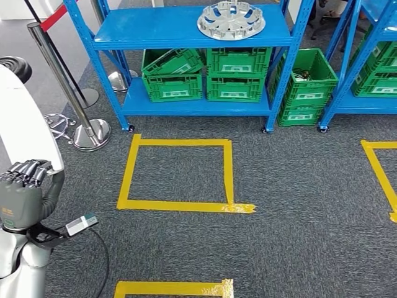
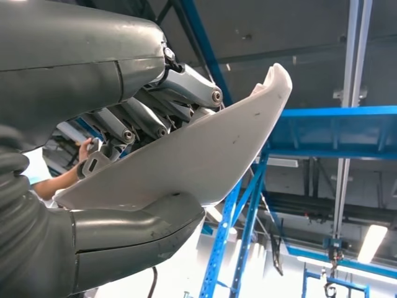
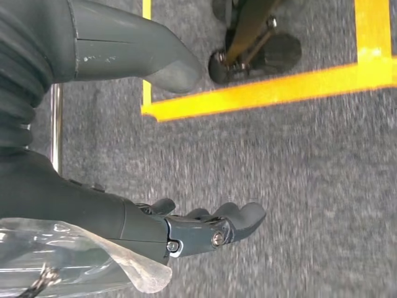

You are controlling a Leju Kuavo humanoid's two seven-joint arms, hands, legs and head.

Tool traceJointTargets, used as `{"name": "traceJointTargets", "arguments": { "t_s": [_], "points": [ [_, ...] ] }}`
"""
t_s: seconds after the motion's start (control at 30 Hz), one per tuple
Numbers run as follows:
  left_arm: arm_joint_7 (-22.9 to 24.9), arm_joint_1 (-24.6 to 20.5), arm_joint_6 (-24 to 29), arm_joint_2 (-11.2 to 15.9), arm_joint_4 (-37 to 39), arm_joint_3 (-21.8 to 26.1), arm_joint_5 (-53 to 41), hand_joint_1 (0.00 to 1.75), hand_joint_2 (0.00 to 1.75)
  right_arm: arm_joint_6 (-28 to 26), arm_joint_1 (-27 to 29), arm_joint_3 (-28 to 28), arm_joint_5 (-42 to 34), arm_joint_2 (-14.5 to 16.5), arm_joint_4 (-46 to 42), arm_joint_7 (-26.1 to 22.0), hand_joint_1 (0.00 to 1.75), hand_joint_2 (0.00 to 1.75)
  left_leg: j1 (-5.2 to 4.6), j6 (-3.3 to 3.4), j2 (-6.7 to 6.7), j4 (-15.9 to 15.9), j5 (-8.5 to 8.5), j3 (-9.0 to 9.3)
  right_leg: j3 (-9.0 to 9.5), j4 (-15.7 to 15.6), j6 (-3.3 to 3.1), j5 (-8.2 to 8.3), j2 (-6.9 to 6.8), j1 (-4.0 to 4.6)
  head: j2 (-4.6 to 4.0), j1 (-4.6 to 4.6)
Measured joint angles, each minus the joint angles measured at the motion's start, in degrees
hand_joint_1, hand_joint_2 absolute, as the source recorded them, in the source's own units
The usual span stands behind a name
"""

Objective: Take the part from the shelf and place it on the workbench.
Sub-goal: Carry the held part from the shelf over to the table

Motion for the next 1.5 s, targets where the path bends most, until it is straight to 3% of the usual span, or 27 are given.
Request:
{"name": "traceJointTargets", "arguments": {
  "t_s": [0.07, 0.1, 0.17, 0.23, 0.27, 0.33, 0.37, 0.47, 0.5, 0.6, 0.8, 0.9, 0.97, 1.0, 1.07, 1.1, 1.13, 1.17, 1.27, 1.4, 1.43, 1.5],
  "points": [
    [0.00, 0.15, 0.00, -0.01, 0.04, 0.00, -0.01, 1.75, 1.75, 0.00, 0.02, 0.00, -0.02, -0.01, 0.00, 0.00, 0.00, 1.75, 0.28, -0.32, 0.00, 5.35, -2.07, -1.75, -0.53, 0.04, 0.00, 0.34, -0.01, 0.05, 0.00, -0.02],
    [0.00, 0.18, 0.00, -0.01, 0.05, 0.00, 0.00, 1.75, 1.75, 0.01, 0.03, 0.00, -0.03, -0.01, 0.00, 0.00, 0.00, 1.75, 0.36, -0.33, 0.00, 5.01, -1.49, -1.21, -0.72, 0.06, 0.07, 0.50, -0.01, 0.06, 0.00, -0.03],
    [0.00, 0.14, 0.00, 0.01, 0.06, -0.01, 0.16, 1.75, 1.75, 0.03, 0.02, 0.00, -0.04, -0.01, 0.01, -0.01, 0.00, 1.75, 0.42, -0.02, 0.00, -1.77, 1.95, 2.81, -0.88, 0.05, 0.27, 0.74, 0.02, 0.06, 0.00, -0.04],
    [0.00, -0.02, 0.00, 0.05, 0.06, -0.05, 0.43, 1.75, 1.75, 0.05, -0.03, 0.00, -0.12, 0.00, 0.02, -0.05, 0.00, 1.75, 0.22, 0.55, -0.02, -9.07, 4.04, 6.69, -1.12, 0.10, 0.73, 1.00, 0.04, 0.19, 0.00, -0.01],
    [0.00, -0.09, 0.00, 0.07, 0.06, -0.07, 0.54, 1.75, 1.75, 0.05, -0.05, 0.00, -0.17, 0.00, 0.01, -0.08, 0.00, 1.75, 0.07, 0.82, -0.05, -10.83, 4.24, 7.43, -1.32, 0.12, 1.04, 1.17, 0.02, 0.23, 0.00, 0.02],
    [0.00, -0.10, 0.00, 0.13, 0.05, -0.08, 0.66, 1.75, 1.75, 0.05, -0.04, 0.00, -0.25, -0.01, 0.00, -0.11, 0.00, 1.75, -0.15, 1.29, -0.11, -11.48, 4.27, 7.29, -1.55, -0.21, 1.74, 1.66, -0.05, 0.20, 0.00, 0.03],
    [0.00, -0.09, 0.00, 0.16, 0.05, -0.08, 0.74, 1.75, 1.75, 0.05, -0.03, 0.00, -0.29, -0.02, 0.00, -0.12, 0.00, 1.75, -0.12, 1.29, -0.14, -11.84, 4.59, 7.26, -1.49, -0.53, 1.55, 1.70, -0.09, 0.23, 0.00, 0.06],
    [0.00, -0.13, 0.01, 0.20, 0.06, -0.09, 0.97, 1.75, 1.75, 0.07, -0.07, 0.00, -0.36, -0.09, 0.00, -0.09, 0.00, 1.75, 0.01, 1.01, -0.19, -12.80, 5.34, 7.28, -1.50, -1.32, -0.71, 2.11, -0.12, 0.39, 0.00, 0.28],
    [0.00, -0.13, 0.01, 0.21, 0.06, -0.09, 0.99, 1.75, 1.75, 0.08, -0.06, 0.00, -0.36, -0.11, 0.00, -0.03, 0.00, 1.75, -0.08, 1.16, -0.20, -12.76, 5.38, 7.20, -1.58, -1.47, -0.74, 2.45, -0.11, 0.34, 0.00, 0.31],
    [-0.01, -0.13, 0.00, 0.23, 0.07, -0.11, 0.99, 1.75, 1.75, 0.09, -0.01, 0.00, -0.27, -0.12, 0.00, 0.30, 0.00, 1.75, -0.37, 1.69, -0.19, -12.61, 5.49, 7.02, -1.58, -1.75, 0.71, 2.94, -0.06, 0.05, 0.00, 0.32],
    [-0.02, -0.14, 0.00, 0.30, 0.08, -0.20, 0.85, 1.75, 1.75, -0.79, -0.01, 0.03, 0.80, -0.14, 0.00, 0.46, 0.00, 1.75, -0.61, 2.03, -0.18, -12.23, 5.62, 6.50, -1.73, -1.80, 2.12, 3.32, -0.05, -0.22, 0.00, 0.31],
    [-0.01, -0.19, 0.01, 0.57, 0.07, -0.20, 0.84, 1.75, 1.75, -1.37, -0.05, 0.20, 1.37, -0.08, 0.00, 0.36, 0.00, 1.75, -0.83, 3.00, -0.27, -12.40, 5.83, 6.40, -1.55, -2.37, 3.26, 3.78, -0.23, -0.47, 0.00, 0.25],
    [-0.01, -0.24, 0.02, 0.70, 0.02, -0.24, 0.85, 1.75, 1.75, -1.69, -0.07, 0.37, 1.62, -0.06, 0.00, 0.25, 0.00, 1.75, -0.64, 3.79, -0.38, -13.72, 6.73, 6.86, -2.03, -1.65, 3.64, 2.87, -0.25, -0.43, 0.00, 0.27],
    [-0.01, -0.29, 0.02, 0.72, 0.00, -0.26, 0.86, 1.75, 1.75, -1.81, -0.08, 0.43, 1.68, -0.07, 0.00, 0.20, 0.00, 1.75, -0.47, 4.03, -0.51, -14.38, 7.21, 7.05, -2.95, 0.37, 3.59, 1.37, -0.17, -0.36, 0.00, 0.34],
    [-0.02, -0.28, 0.01, 0.71, 0.01, -0.29, 0.86, 1.75, 1.75, -1.95, -0.05, 0.51, 1.73, -0.09, 0.00, 0.13, 0.00, 1.75, -0.29, 4.19, -0.88, -14.72, 7.64, 6.87, -6.19, 7.95, 3.44, -2.96, 0.00, -0.32, 0.00, 0.39],
    [-0.02, -0.22, 0.00, 0.72, 0.01, -0.29, 0.86, 1.75, 1.75, -1.95, -0.02, 0.57, 1.73, -0.10, 0.00, 0.13, 0.00, 1.75, -0.26, 4.12, -1.16, -14.61, 7.71, 6.63, -7.83, 11.88, 3.48, -4.65, 0.03, -0.34, 0.00, 0.42],
    [-0.02, -0.15, 0.00, 0.72, 0.02, -0.29, 0.84, 1.75, 1.75, -1.96, 0.01, 0.63, 1.74, -0.11, 0.00, 0.13, 0.00, 1.75, -0.20, 3.98, -1.53, -14.44, 7.75, 6.41, -8.68, 14.19, 3.54, -5.33, 0.03, -0.39, 0.00, 0.42],
    [-0.02, -0.13, 0.00, 0.71, 0.03, -0.28, 0.84, 1.75, 1.75, -1.96, 0.04, 0.71, 1.75, -0.11, 0.00, 0.13, 0.00, 1.75, -0.10, 3.76, -2.00, -14.21, 7.77, 6.19, -8.42, 14.21, 3.63, -4.89, 0.04, -0.48, 0.00, 0.42],
    [-0.02, -0.11, 0.00, 0.69, 0.04, -0.28, 0.84, 1.75, 1.75, -1.96, 0.07, 0.85, 1.78, -0.11, 0.00, 0.13, 0.00, 1.75, 0.18, 3.27, -2.94, -13.69, 7.70, 5.86, -5.90, 10.19, 3.79, -2.39, 0.11, -0.75, 0.00, 0.43],
    [-0.02, -0.11, 0.00, 0.67, 0.04, -0.29, 0.84, 1.75, 1.75, -1.96, 0.05, 0.85, 1.78, -0.11, -0.01, 0.13, 0.00, 1.75, 0.30, 3.03, -3.20, -13.41, 7.59, 5.76, -4.48, 7.69, 3.86, -1.35, 0.37, -0.88, 0.00, 0.43],
    [-0.02, -0.14, 0.01, 0.68, 0.03, -0.30, 0.85, 1.75, 1.75, -1.95, 0.05, 0.87, 1.81, -0.10, -0.01, 0.13, 0.00, 1.75, 0.35, 2.50, -3.75, -12.70, 7.40, 5.31, -3.06, 5.41, 3.74, -1.02, 1.26, -1.01, 0.00, 0.37],
    [-0.02, -0.11, 0.02, 0.76, 0.02, -0.33, 0.85, 1.75, 1.75, -1.94, 0.06, 0.92, 1.87, -0.09, -0.01, 0.13, 0.00, 1.75, 0.58, 1.09, -5.14, -11.20, 7.07, 4.17, -0.64, 1.64, 2.85, -0.53, 2.09, -1.19, 0.00, 0.28]
  ]
}}
